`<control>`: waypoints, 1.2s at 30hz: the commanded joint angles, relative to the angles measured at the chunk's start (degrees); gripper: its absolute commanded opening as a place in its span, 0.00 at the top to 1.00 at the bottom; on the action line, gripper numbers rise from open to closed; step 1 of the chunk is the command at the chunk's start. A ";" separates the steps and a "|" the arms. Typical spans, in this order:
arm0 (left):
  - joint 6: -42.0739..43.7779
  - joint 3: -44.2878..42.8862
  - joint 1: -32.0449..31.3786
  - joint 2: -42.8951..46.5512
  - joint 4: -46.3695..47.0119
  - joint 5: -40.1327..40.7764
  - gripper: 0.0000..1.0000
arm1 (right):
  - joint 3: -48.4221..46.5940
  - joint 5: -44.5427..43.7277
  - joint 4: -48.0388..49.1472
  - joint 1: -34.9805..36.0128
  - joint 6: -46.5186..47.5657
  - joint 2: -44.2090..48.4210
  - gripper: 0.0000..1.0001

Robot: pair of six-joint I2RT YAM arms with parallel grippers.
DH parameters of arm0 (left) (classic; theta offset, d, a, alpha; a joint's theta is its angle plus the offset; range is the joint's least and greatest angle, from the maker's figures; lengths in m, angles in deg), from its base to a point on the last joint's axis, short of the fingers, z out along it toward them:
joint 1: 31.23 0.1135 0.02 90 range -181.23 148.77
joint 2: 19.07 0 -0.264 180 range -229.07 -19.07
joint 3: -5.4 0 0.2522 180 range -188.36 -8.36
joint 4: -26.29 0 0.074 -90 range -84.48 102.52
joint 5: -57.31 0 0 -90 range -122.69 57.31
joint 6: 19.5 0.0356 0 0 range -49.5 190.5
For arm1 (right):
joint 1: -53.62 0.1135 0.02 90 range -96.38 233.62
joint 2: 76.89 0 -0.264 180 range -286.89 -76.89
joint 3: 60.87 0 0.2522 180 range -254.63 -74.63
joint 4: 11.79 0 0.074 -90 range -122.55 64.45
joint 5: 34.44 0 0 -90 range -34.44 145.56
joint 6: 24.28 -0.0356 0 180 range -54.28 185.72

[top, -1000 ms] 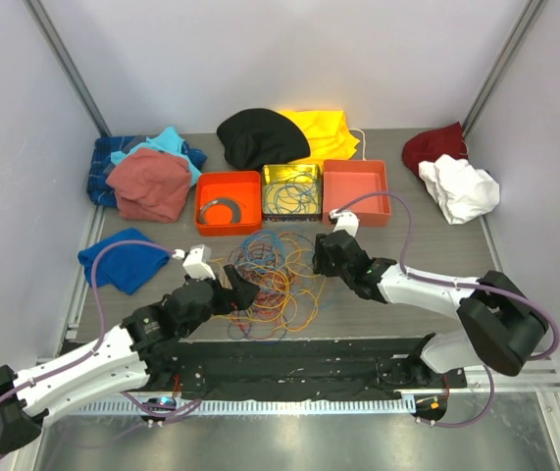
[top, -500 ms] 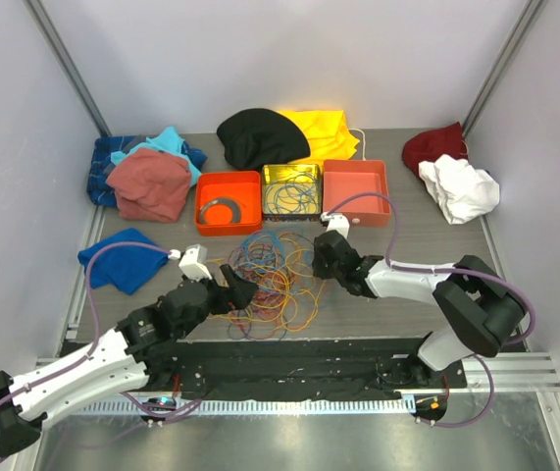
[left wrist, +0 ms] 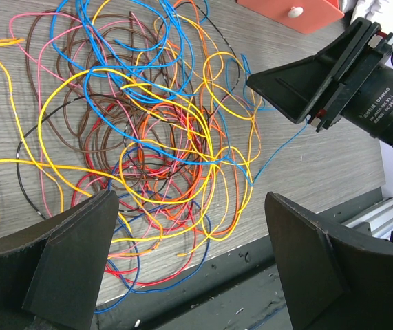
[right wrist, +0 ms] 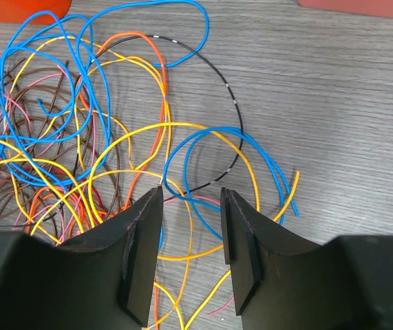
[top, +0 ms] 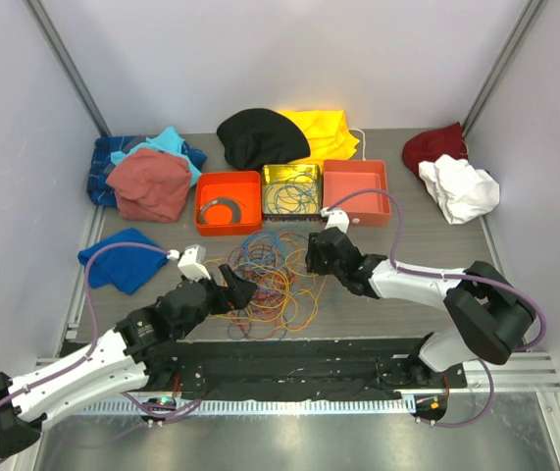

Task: Untangle the cables

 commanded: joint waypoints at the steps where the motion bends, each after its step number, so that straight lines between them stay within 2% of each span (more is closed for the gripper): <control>1: 0.16 -0.78 -0.09 -0.05 1.55 0.42 0.07 | -1.73 0.33 2.28 0.77 -0.17 0.25 0.53; 8: -0.02 -0.61 -0.17 -0.22 1.64 0.50 0.07 | -1.73 1.30 3.86 1.48 0.00 -1.07 0.53; 11: -0.11 -0.52 -0.09 -0.66 2.08 0.33 0.07 | -3.57 -0.01 1.67 1.56 0.44 -3.70 0.54; 14: -0.19 -0.52 -0.09 -1.01 2.25 -0.02 0.07 | -3.58 -1.86 1.31 1.48 0.53 -4.76 0.72; 15: -0.19 -0.61 -0.09 -0.93 2.17 -0.11 0.07 | -3.58 -2.12 1.31 1.48 0.53 -4.50 0.86; 17: -0.28 -0.52 -0.09 -0.66 1.90 -0.02 0.07 | -4.54 -2.91 0.35 1.56 0.88 -2.13 0.99; 21: -0.46 -0.26 -0.09 0.30 1.73 0.41 0.07 | -8.66 -6.17 -4.04 3.32 3.95 8.58 0.99; 25: -0.46 -0.08 -0.09 0.22 2.43 0.50 0.07 | -21.05 -6.70 -10.19 4.11 8.08 18.06 0.99; 30: -0.02 -0.52 -0.09 -0.05 2.78 0.50 0.07 | -35.71 -6.35 -15.56 4.47 13.18 22.31 0.99; 36: -0.11 -0.78 -0.09 0.39 3.31 1.03 0.07 | -48.02 -3.19 -17.94 4.47 14.77 22.93 0.99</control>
